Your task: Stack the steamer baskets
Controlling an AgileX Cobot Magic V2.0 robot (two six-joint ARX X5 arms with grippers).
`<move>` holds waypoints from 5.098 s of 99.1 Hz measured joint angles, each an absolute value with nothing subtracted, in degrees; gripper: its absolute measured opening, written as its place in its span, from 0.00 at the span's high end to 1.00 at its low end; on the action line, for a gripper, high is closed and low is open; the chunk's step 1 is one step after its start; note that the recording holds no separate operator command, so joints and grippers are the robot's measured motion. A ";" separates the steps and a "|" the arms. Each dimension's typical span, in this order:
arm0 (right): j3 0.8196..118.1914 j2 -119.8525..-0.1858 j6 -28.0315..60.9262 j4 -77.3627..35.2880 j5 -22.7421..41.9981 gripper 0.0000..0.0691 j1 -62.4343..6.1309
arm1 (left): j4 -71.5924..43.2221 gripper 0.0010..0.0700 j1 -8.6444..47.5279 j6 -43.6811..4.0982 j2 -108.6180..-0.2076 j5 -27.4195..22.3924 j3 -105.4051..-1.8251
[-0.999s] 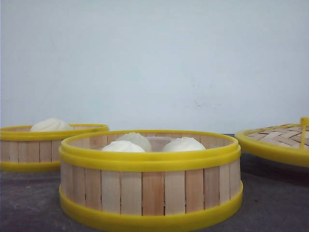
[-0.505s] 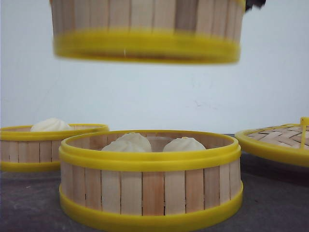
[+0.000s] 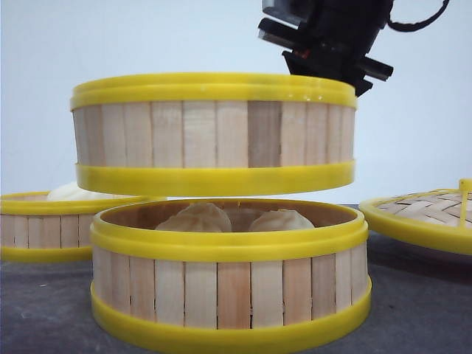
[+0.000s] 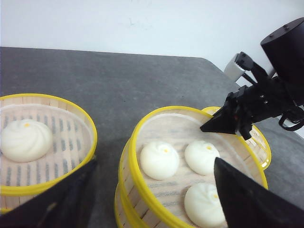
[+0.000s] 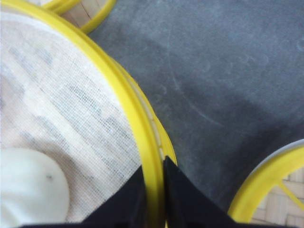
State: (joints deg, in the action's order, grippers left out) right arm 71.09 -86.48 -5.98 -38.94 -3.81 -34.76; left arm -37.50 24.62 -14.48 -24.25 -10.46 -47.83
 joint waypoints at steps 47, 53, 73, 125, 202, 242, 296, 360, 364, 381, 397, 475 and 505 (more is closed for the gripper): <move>71.09 -89.69 -6.07 -40.51 -1.32 0.97 -34.44 | -37.50 0.34 24.62 -14.46 -24.25 -10.46 -47.83; 71.09 -89.69 -6.09 -40.51 -1.26 0.97 -34.44 | -37.50 0.34 24.62 -14.48 -24.25 -10.46 -47.83; 71.09 -89.69 -6.17 -41.91 -1.32 0.97 -33.74 | -37.50 0.34 24.62 -14.46 -24.25 -10.46 -47.83; 71.09 -89.84 -6.24 -44.91 0.10 0.72 -33.67 | -37.47 0.34 24.62 -14.46 -24.25 -10.46 -47.83; 71.09 -63.11 -6.28 -41.30 1.56 0.57 -37.08 | -39.88 0.34 24.62 -13.37 -25.54 2.81 -47.83; 71.11 -49.74 -7.97 -49.50 1.52 0.57 -45.84 | -26.89 0.45 22.30 -8.27 -41.25 14.33 -47.88; 71.11 -46.26 -9.48 -53.91 1.52 0.57 -48.38 | -28.58 0.45 0.49 -10.11 -70.24 5.34 -58.78; 71.11 -46.28 -9.48 -53.67 1.54 0.57 -48.38 | -33.12 0.45 -0.75 -12.93 -92.62 2.61 -64.77; 71.11 -46.28 -9.48 -53.56 1.54 0.57 -48.38 | -32.91 0.45 -0.75 -12.93 -93.17 2.61 -64.77; 71.11 -46.28 -9.48 -53.39 1.74 0.57 -48.38 | -32.49 0.58 -0.75 -13.80 -94.41 2.61 -64.86; 71.11 -46.28 -9.48 -53.36 1.74 0.57 -48.38 | -31.83 0.88 -0.69 -14.83 -94.54 1.91 -65.01; 71.11 -46.33 -9.45 -53.10 1.76 0.57 -48.38 | -34.37 0.97 -0.95 -16.58 -95.64 1.91 -68.27; 71.11 -46.33 -9.45 -53.15 1.76 0.57 -48.38 | -39.66 0.97 -2.39 -15.40 -92.20 -3.92 -78.26</move>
